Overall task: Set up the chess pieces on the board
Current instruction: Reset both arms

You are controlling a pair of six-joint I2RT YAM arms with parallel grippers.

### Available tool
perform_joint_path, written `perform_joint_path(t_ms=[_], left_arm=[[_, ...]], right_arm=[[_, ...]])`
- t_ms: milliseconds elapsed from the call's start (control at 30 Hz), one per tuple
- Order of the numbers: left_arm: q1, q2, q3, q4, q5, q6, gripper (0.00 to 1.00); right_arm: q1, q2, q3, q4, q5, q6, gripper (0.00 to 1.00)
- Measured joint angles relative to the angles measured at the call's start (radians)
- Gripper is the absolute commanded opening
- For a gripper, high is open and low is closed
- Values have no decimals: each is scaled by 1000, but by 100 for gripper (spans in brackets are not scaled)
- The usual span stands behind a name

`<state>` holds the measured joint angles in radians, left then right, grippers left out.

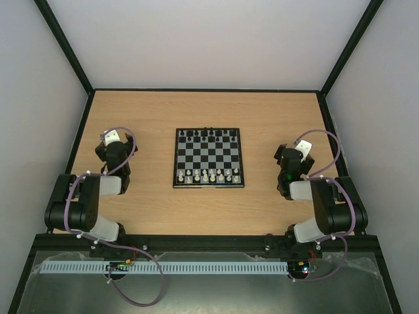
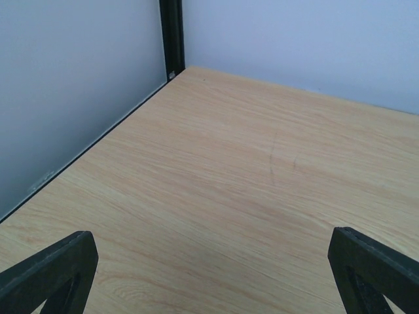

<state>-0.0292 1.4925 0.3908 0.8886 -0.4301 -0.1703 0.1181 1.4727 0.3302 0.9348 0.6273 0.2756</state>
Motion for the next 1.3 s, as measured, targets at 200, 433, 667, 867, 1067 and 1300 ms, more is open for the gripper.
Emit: perform_joint_path(t_ms=[200,433,667,867,1067,1300], left_arm=[[-17,2,-44,73,6,14,100],[-35,2,-57,121,9,39,100],[-36,2,-58,124,15,47,100],[-36,2,-58,124,20,48,100],[-36,2,-58,124,22,48,99],[-32,-36,-202,259,35,55,100]], right_arm=[[0,6,-19,80,-80,-44,99],[0,6,-37,119,-133,-69,99],[-5,16,-32,118,-156,-70,99],[-16,-7,-113,199,-177,-70,99],[-29,-30,-203,303,-206,-69,99],[-28,33,-158,332,-320,-121,99]])
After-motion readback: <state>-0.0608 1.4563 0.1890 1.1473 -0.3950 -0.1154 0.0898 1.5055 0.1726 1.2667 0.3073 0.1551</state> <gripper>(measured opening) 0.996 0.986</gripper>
